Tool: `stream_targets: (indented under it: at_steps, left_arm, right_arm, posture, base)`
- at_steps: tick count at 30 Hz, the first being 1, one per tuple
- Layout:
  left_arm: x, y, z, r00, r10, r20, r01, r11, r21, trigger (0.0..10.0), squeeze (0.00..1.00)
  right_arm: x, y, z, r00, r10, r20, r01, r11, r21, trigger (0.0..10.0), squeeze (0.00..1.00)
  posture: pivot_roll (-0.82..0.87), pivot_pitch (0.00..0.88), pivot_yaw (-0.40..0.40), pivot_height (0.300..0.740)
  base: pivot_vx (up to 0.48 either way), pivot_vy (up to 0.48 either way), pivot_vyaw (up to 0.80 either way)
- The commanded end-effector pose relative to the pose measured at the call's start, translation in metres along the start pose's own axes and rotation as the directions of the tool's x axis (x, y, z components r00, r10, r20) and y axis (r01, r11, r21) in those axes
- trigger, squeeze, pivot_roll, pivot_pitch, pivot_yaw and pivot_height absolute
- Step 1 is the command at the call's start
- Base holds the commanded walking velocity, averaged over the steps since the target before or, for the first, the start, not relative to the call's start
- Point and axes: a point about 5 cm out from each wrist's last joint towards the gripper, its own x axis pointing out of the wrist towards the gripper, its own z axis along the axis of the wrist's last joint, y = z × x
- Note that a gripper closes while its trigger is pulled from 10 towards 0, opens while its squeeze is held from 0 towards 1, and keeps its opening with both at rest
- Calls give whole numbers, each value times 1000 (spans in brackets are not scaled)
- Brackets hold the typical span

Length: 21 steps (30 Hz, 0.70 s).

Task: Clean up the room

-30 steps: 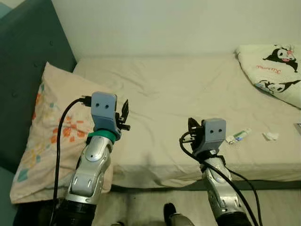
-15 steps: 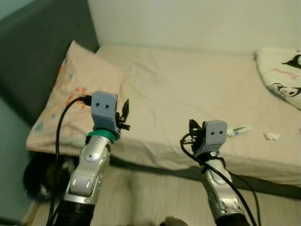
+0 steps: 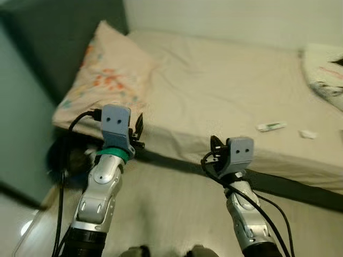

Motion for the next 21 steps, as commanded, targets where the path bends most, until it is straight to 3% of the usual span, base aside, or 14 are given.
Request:
stream_targets:
  at_steps: [1,8,21]
  left_arm:
    - [-1,-5,-3,999,-29,-15,29,1000,-2,10000,0]
    - [-1,-7,-3,999,-42,-20,42,999,0,10000,0]
    - [-7,-4,-19,997,-44,-61,47,998,43,10000,0]
  right_arm:
    - [-4,-4,-5,1000,-19,-24,19,1000,4,10000,0]
    - [-4,-5,-6,999,-25,-30,26,1000,15,10000,0]
    - [-5,-6,-11,998,-26,-55,28,999,21,10000,0]
  posture:
    - [-74,72,56,724]
    - [-75,72,57,724]
    - [-75,72,57,724]
  base:
    - [0,0,0]
    - [0,0,0]
    - [0,0,-788]
